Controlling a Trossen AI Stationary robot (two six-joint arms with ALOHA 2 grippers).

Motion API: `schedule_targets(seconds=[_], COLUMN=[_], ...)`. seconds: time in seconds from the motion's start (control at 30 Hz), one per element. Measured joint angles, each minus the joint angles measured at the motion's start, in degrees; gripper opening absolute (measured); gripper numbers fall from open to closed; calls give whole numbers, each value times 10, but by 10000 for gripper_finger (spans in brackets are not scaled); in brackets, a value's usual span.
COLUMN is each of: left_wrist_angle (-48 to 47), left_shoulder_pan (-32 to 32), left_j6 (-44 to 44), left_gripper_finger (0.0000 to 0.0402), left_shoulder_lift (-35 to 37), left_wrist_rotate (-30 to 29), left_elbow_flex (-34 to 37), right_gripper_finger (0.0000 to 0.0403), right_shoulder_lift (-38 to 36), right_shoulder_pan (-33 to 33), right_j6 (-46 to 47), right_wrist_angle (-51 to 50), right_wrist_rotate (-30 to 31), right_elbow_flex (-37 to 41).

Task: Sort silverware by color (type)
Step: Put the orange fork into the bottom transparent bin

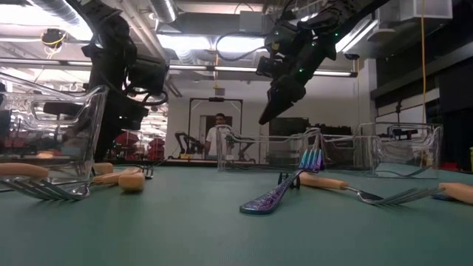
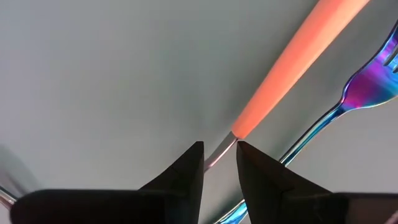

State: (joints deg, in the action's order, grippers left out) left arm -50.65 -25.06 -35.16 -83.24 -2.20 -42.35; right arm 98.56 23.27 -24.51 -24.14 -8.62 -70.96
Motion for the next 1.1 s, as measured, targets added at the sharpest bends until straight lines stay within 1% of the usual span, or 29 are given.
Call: schedule_targets(seconds=[0.3, 0.6, 0.8, 0.93, 1.1], left_wrist_angle=[36, 31, 38, 51, 54], left_shoulder_pan=[0, 0, 0, 0, 0], left_j6=[-1, -2, -43, -45, -45], left_gripper_finger=[89, 89, 89, 89, 89], left_shoulder_lift=[0, 0, 0, -13, -46], left_wrist_rotate=[2, 1, 1, 1, 1], left_elbow_flex=[0, 0, 0, 0, -1], right_gripper_finger=[60, 60, 60, 60, 60], right_shoulder_lift=[0, 0, 0, 0, 0], right_shoulder_pan=[0, 0, 0, 0, 0], right_j6=[0, 0, 0, 0, 0], right_wrist_angle=[0, 0, 0, 0, 0], right_wrist_rotate=[0, 0, 0, 0, 0], right_elbow_flex=[0, 0, 0, 0, 0])
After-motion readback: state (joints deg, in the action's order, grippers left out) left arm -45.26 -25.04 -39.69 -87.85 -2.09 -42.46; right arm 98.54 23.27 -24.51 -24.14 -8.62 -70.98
